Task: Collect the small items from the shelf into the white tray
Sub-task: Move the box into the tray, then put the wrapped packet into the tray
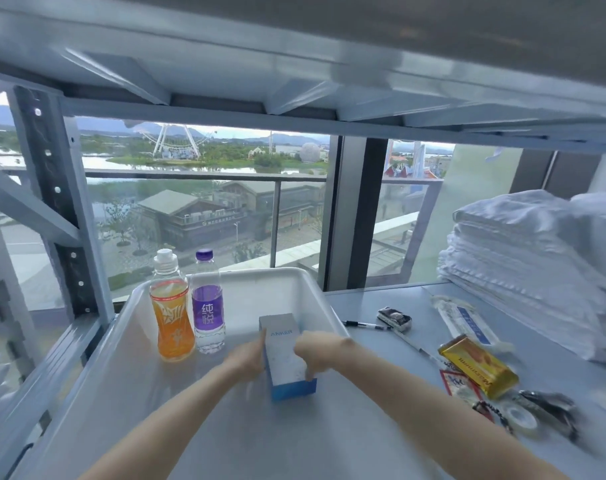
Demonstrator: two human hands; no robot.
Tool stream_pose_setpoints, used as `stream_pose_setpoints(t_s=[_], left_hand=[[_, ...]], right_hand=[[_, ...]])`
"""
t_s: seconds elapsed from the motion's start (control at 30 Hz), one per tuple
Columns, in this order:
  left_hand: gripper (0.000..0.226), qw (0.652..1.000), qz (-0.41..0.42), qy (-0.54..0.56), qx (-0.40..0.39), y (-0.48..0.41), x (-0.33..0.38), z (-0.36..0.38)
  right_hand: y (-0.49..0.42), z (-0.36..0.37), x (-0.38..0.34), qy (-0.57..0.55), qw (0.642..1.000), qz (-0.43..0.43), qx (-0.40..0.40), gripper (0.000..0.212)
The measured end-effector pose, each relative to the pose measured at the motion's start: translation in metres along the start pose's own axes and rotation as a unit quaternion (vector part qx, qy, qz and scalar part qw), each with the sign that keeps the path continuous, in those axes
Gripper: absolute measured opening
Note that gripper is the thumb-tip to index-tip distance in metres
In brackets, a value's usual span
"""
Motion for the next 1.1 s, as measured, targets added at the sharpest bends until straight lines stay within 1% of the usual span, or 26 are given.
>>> stream_pose_setpoints(t_s=[0.07,0.13,0.17,0.2,0.23,0.3,0.4,0.5,0.57,0.63,0.7,0.83,0.97,1.03,1.1], left_hand=[[0.073,0.997,0.037,-0.035,0.059,0.002,0.014,-0.023],[0.066,0.989,0.08,-0.018,0.126,0.007,0.034,-0.044],[0.061,0.982,0.101,-0.001,0.159,0.01,0.047,-0.055],[0.057,0.975,0.12,0.016,0.184,0.014,0.062,-0.063],[0.054,0.969,0.14,0.027,0.2,0.018,0.081,-0.067],[0.052,0.96,0.187,0.029,0.205,0.026,0.122,-0.063],[0.056,0.954,0.247,0.001,0.169,0.031,0.186,-0.034],[0.056,0.949,0.278,-0.03,0.143,0.029,0.244,0.005],[0.058,0.946,0.292,-0.052,0.129,0.025,0.274,0.028],[0.058,0.946,0.295,-0.072,0.116,0.019,0.295,0.047],[0.058,0.943,0.297,-0.096,0.111,0.014,0.308,0.062],[0.056,0.946,0.28,-0.111,0.121,0.007,0.303,0.071],[0.053,0.95,0.258,-0.117,0.128,0.005,0.287,0.073],[0.05,0.949,0.26,-0.124,0.13,0.005,0.287,0.074],[0.047,0.943,0.272,-0.141,0.134,0.004,0.287,0.073]], right_hand=[[0.023,-0.025,0.016,-0.11,0.989,-0.026,0.091,0.044],[0.055,-0.042,0.042,-0.219,0.957,-0.036,0.187,0.044],[0.072,-0.042,0.061,-0.248,0.943,-0.028,0.221,0.042],[0.088,-0.038,0.082,-0.255,0.937,-0.009,0.238,0.04],[0.101,-0.029,0.107,-0.248,0.939,0.019,0.238,0.038],[0.122,-0.002,0.159,-0.233,0.945,0.089,0.214,0.038],[0.147,0.041,0.229,-0.226,0.94,0.175,0.185,0.039],[0.173,0.08,0.288,-0.207,0.934,0.24,0.167,0.038],[0.188,0.098,0.323,-0.22,0.919,0.279,0.171,0.035],[0.2,0.114,0.357,-0.268,0.887,0.329,0.18,0.033],[0.207,0.129,0.387,-0.291,0.863,0.37,0.183,0.031],[0.207,0.158,0.421,-0.323,0.836,0.408,0.178,0.033],[0.193,0.185,0.435,-0.377,0.801,0.432,0.176,0.041],[0.184,0.194,0.437,-0.404,0.783,0.438,0.177,0.051],[0.175,0.198,0.439,-0.424,0.762,0.452,0.187,0.054]])
Point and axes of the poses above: each hand's wrist, its own y-axis away from the middle knuckle, its own z-axis out of the palm, x = y × z, the point moved 5 cm from there along -y, towards the middle knuckle, and after that the axes turned 11 degrees about x, right-handed, at the moved point
